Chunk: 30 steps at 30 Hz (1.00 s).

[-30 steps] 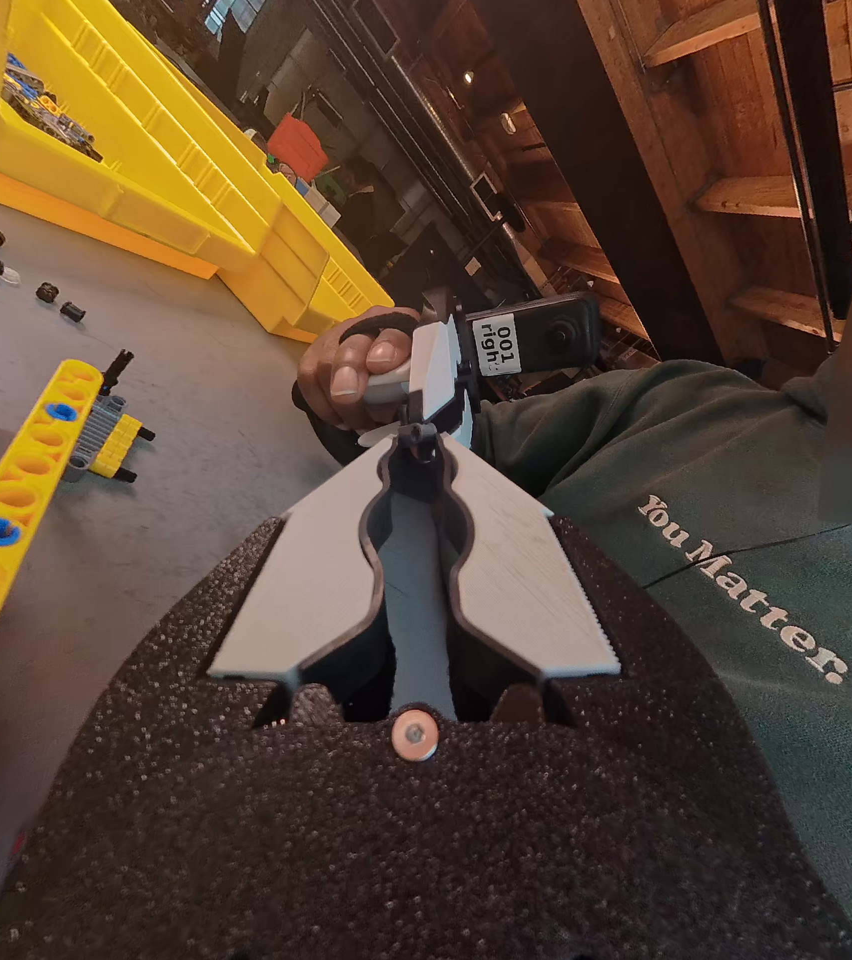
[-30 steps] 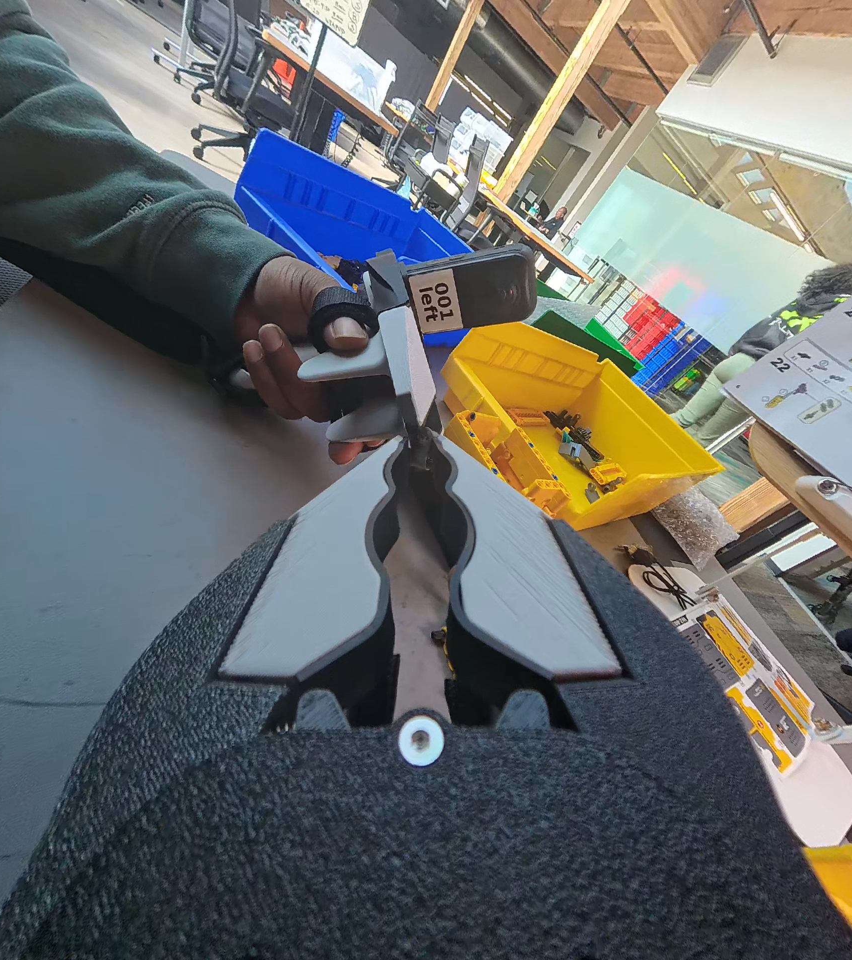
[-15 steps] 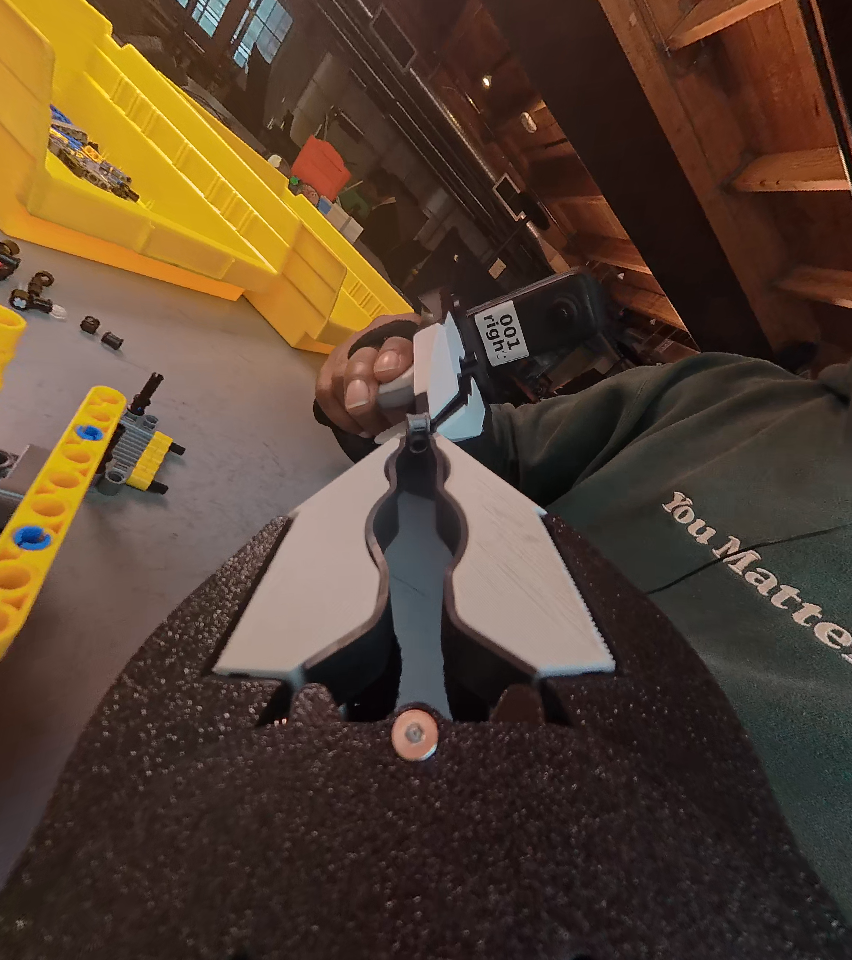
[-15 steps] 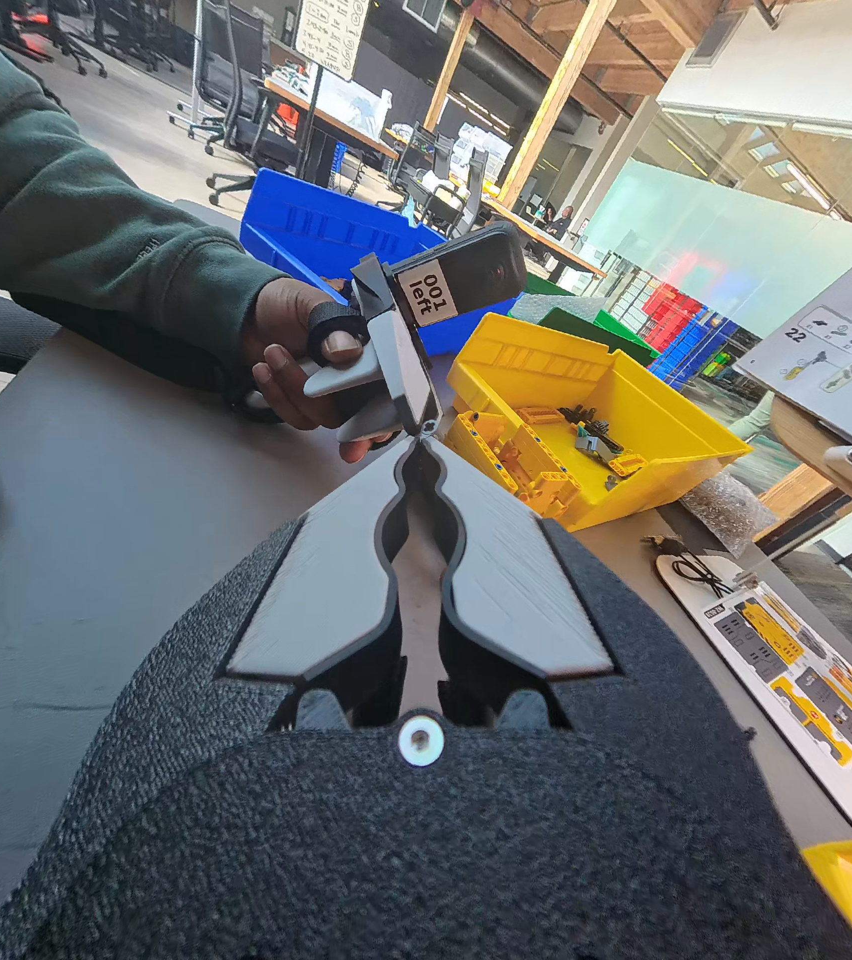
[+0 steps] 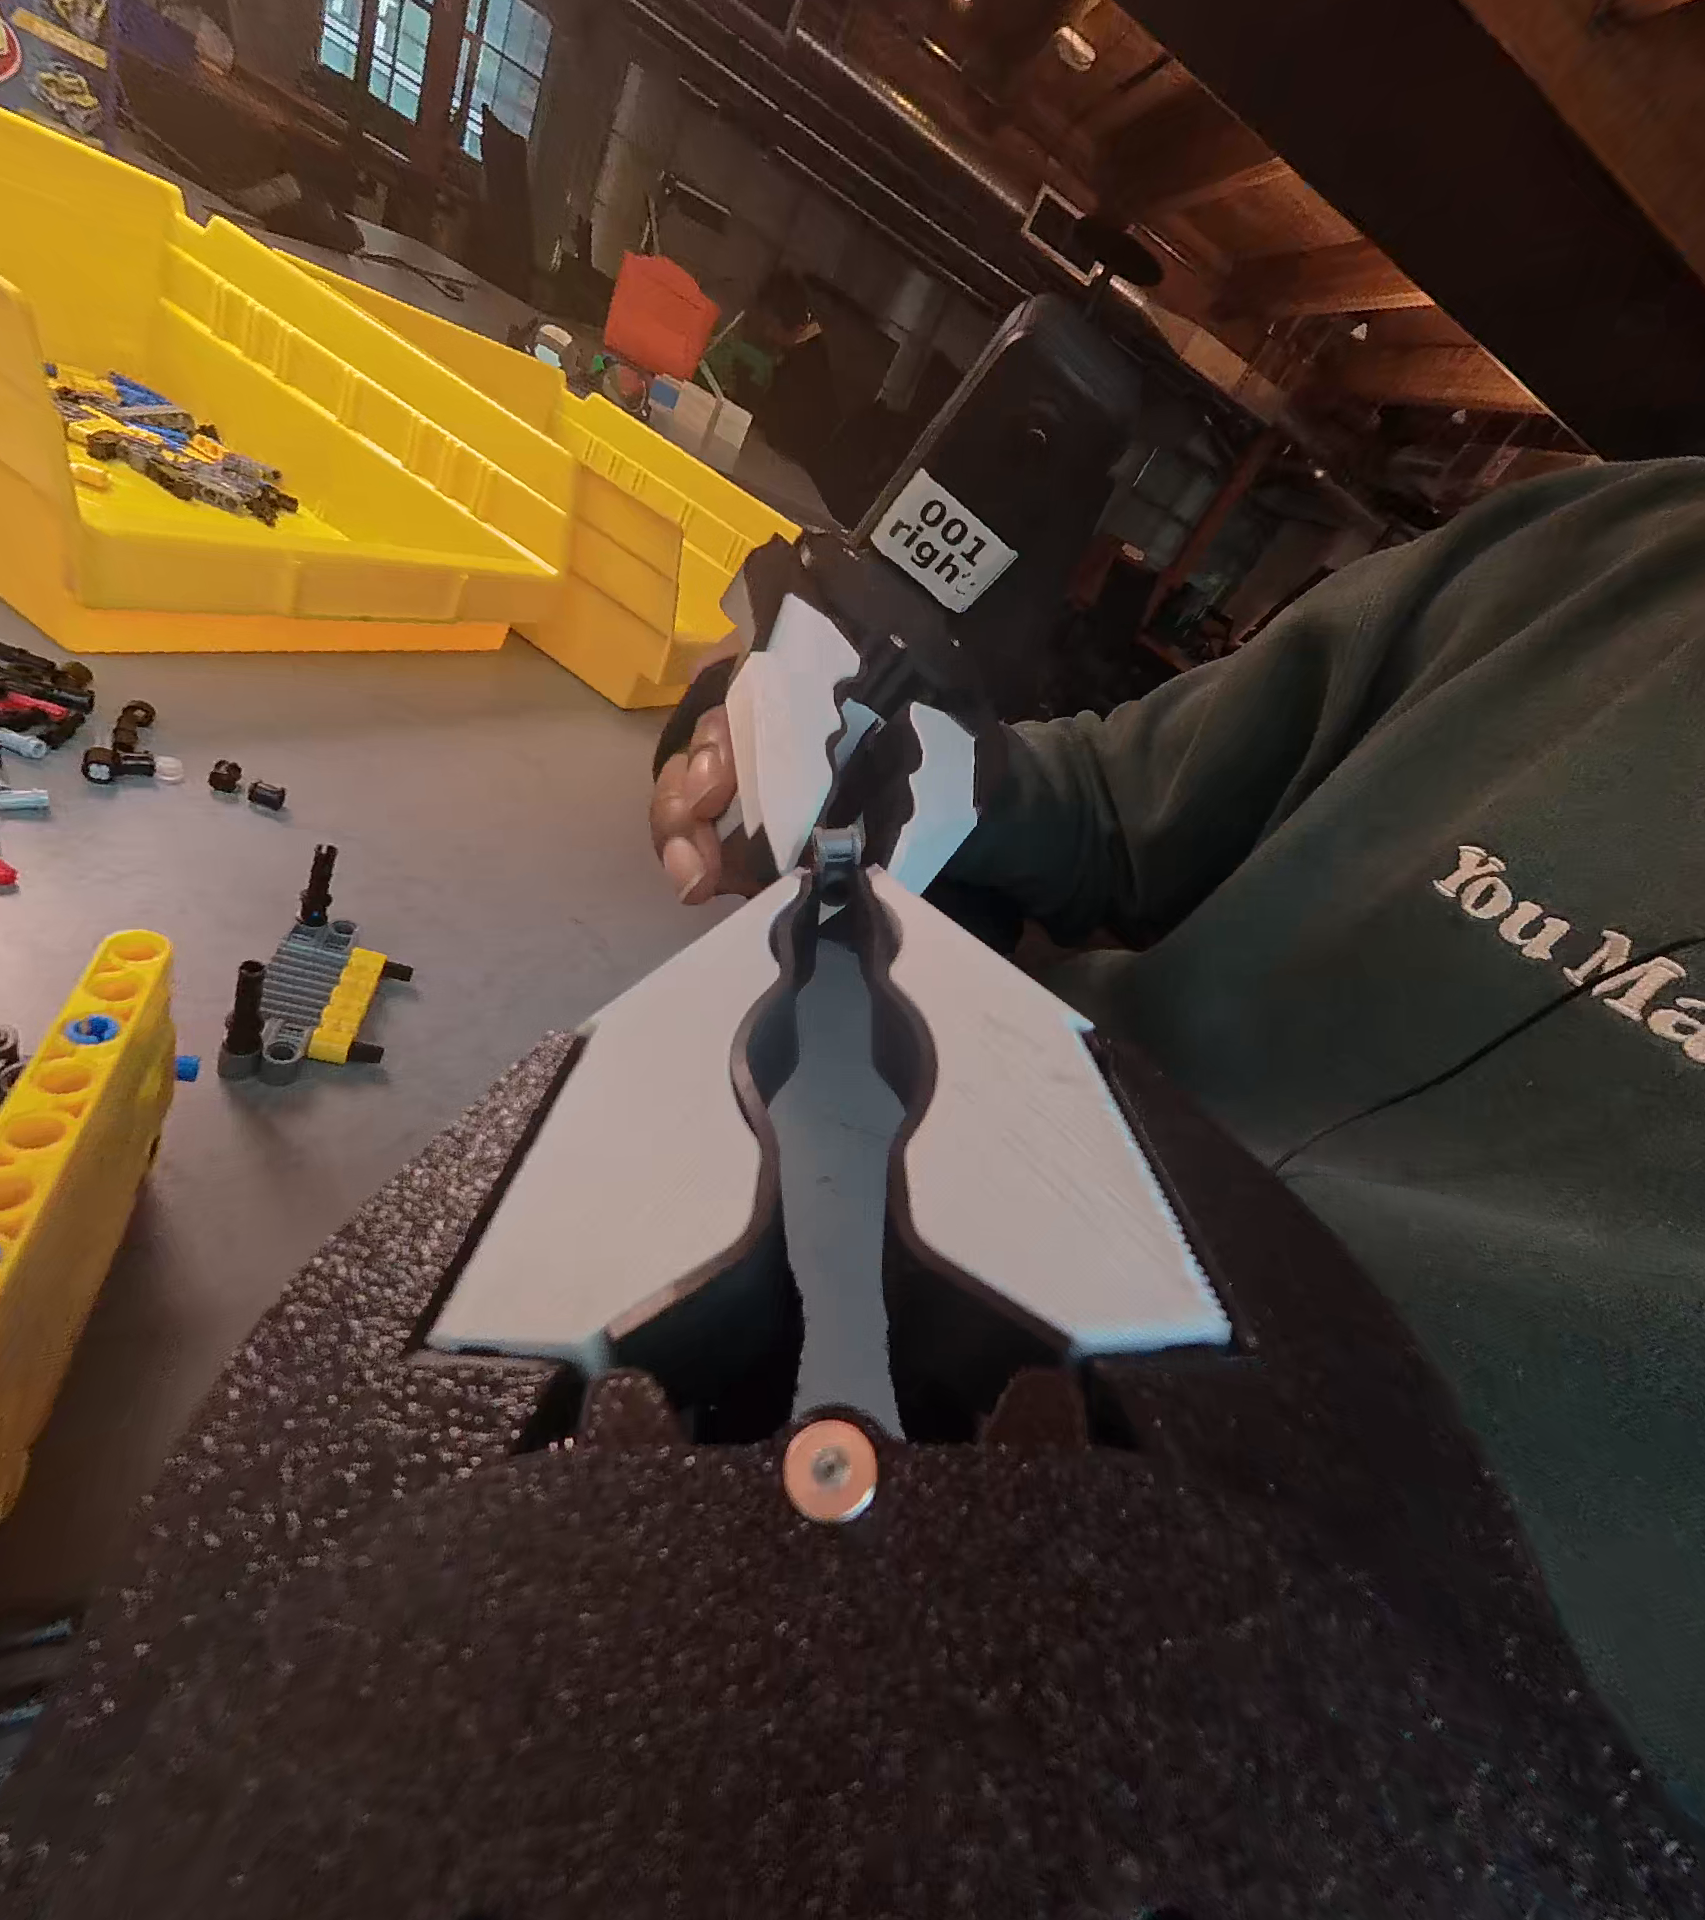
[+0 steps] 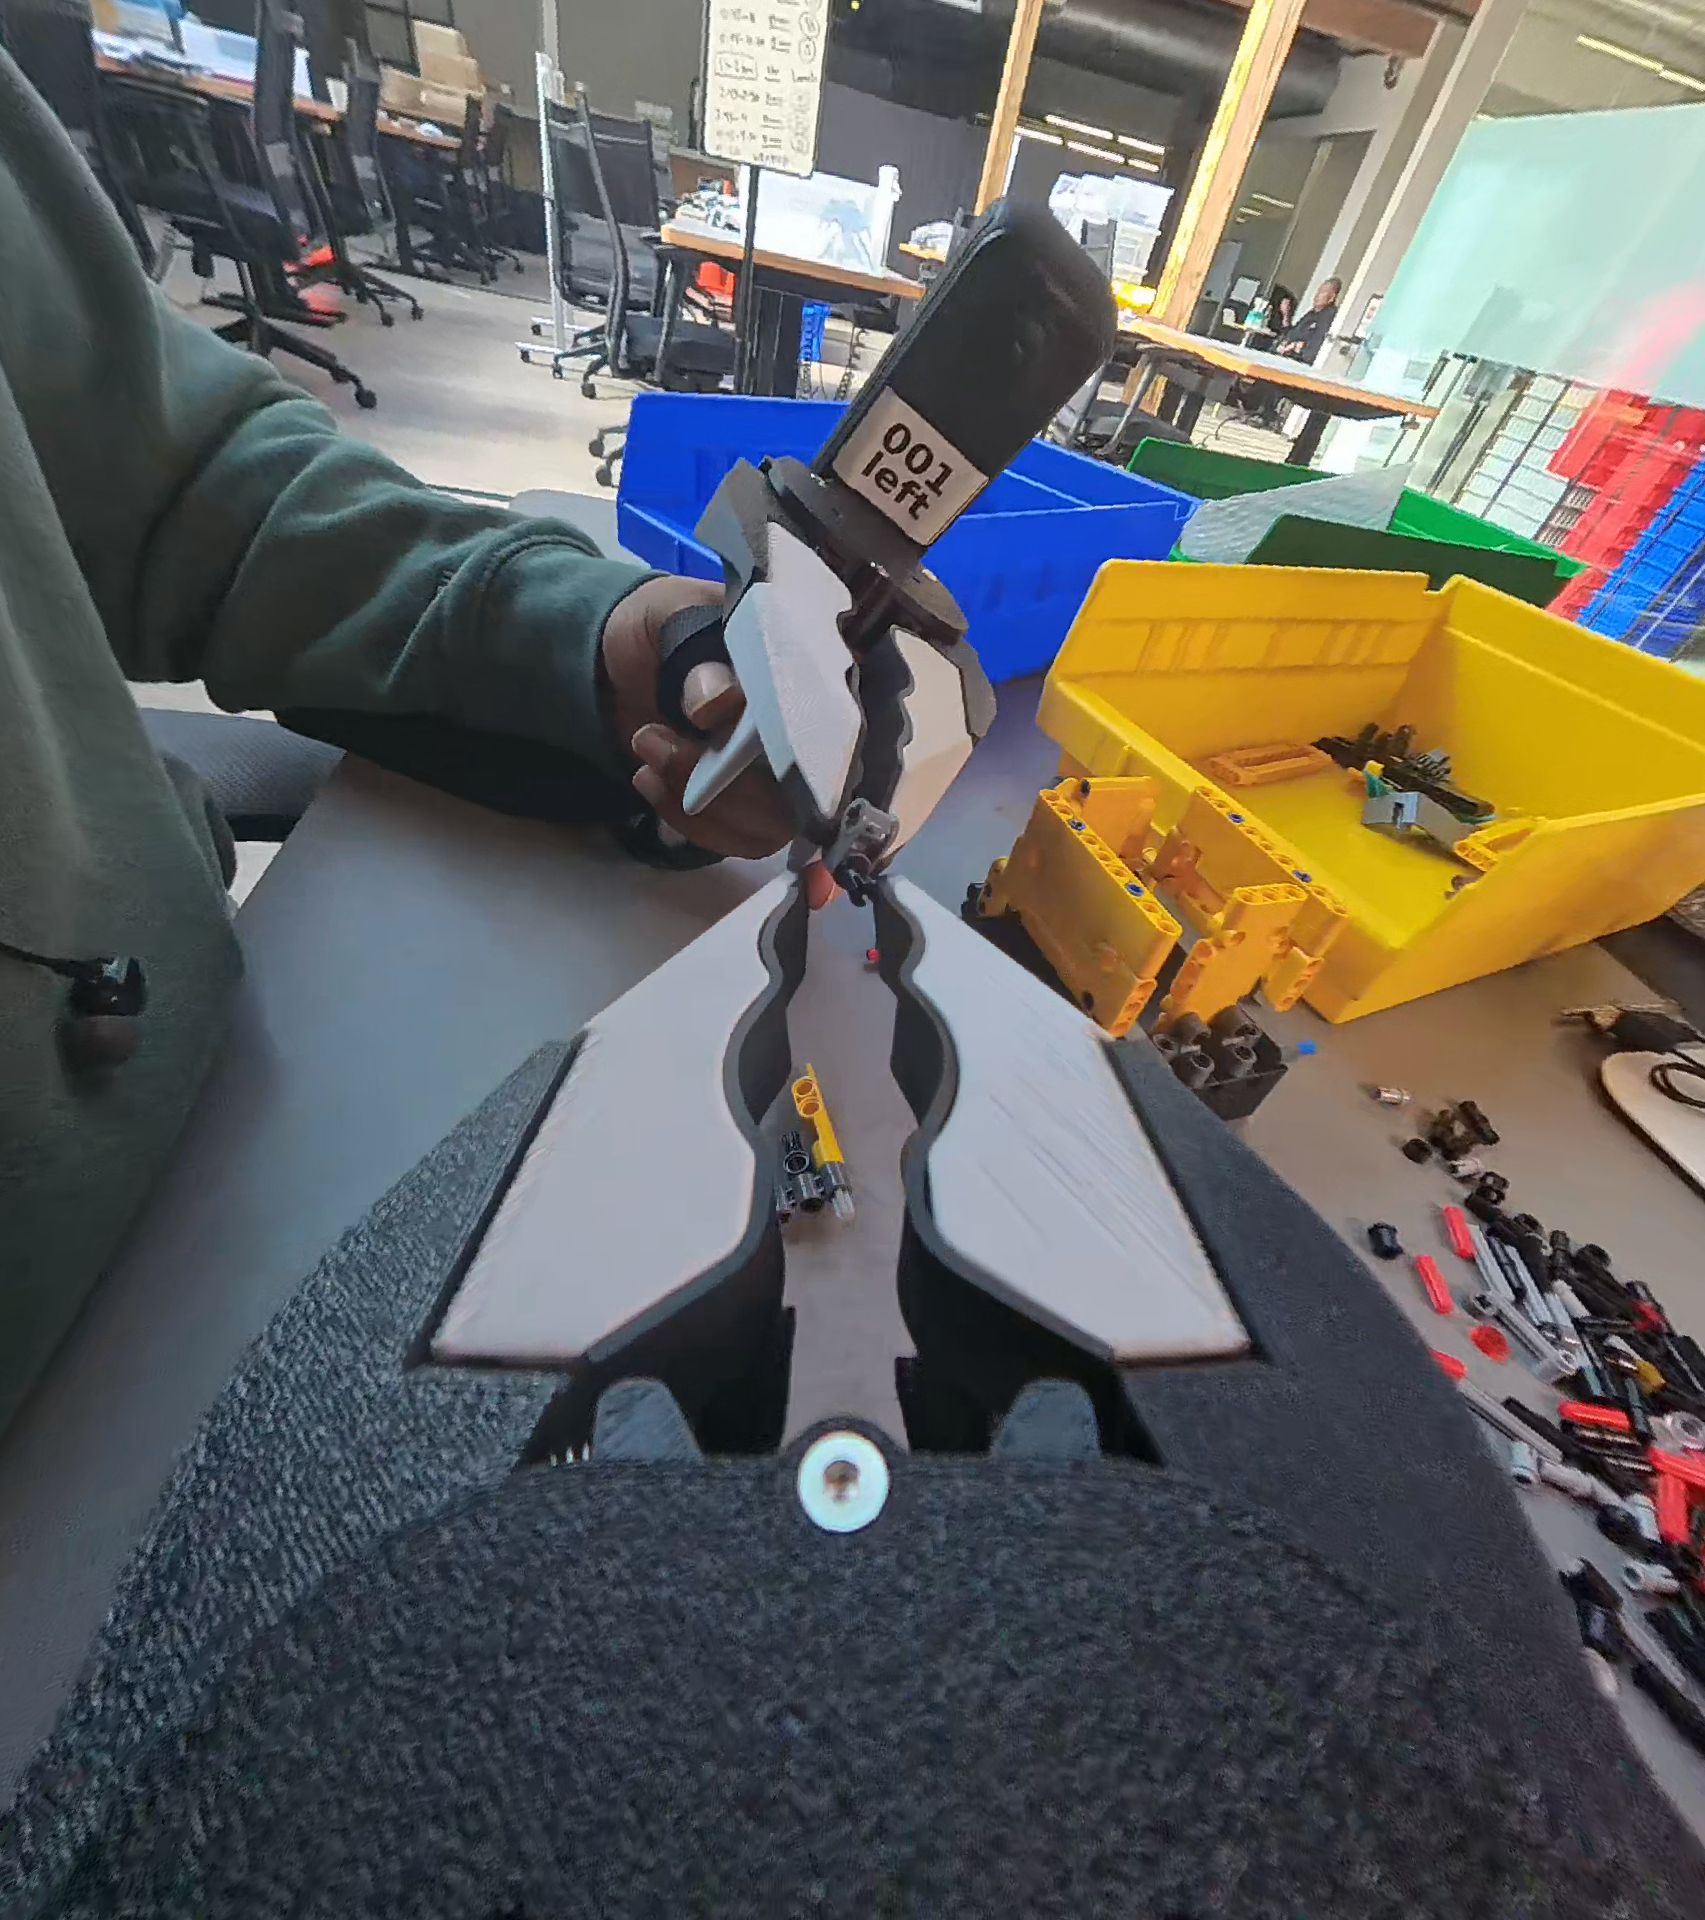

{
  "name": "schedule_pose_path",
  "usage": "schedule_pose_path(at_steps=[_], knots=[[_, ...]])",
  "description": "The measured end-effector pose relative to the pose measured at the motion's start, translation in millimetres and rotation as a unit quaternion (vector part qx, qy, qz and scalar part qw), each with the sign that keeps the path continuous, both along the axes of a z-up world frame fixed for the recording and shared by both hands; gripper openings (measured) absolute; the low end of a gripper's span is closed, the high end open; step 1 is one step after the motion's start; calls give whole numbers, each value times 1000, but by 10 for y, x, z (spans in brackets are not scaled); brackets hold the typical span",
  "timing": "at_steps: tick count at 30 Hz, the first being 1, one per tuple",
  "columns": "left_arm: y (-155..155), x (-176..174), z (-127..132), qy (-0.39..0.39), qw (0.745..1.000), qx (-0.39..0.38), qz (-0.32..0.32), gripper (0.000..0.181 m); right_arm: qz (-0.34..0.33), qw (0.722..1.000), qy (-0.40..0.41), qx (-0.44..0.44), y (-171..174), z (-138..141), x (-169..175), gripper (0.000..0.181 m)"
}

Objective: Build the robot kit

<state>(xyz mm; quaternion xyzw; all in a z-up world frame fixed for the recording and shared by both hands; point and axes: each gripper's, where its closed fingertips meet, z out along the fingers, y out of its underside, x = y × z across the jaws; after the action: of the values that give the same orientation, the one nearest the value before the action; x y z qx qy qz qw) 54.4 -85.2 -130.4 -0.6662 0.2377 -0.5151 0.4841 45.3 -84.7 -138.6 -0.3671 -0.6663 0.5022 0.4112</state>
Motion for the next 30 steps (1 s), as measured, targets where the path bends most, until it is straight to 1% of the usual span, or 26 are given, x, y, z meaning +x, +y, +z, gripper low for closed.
schedule_pose_path(at_steps=[1, 6, 10, 11, 12, 23, 27, 30], knots=[[-4, 6, -3, 3, 1000, 2, -1, 5, -5, 1000, 3, 4, 15, 6, -1, 7], [-2, 11, -2, 10, 1000, 9, 2, 5, 3, 1000, -1, -10, 16, 5, 10, 6], [13, -4, -19, 22, 1000, 16, 11, 5, 14, 999, -3, -41, 1, 39, 23, 15], [10, -2, -19, 23, 1000, 16, 10, 5, 11, 999, -2, -43, 14, 48, 22, 11], [8, 2, -19, 23, 1000, 17, 9, 5, 9, 999, -3, -43, 27, 48, 20, 8], [60, -31, -27, 38, 998, 33, 33, 5, -7, 999, 0, -32, 80, 37, 1, 7], [67, -43, -27, 34, 998, 30, 35, 5, -8, 999, 1, -31, 88, 36, 4, 6], [79, -48, -37, 28, 999, 22, 35, 6, -14, 1000, 3, -15, 98, 24, 3, 6]])
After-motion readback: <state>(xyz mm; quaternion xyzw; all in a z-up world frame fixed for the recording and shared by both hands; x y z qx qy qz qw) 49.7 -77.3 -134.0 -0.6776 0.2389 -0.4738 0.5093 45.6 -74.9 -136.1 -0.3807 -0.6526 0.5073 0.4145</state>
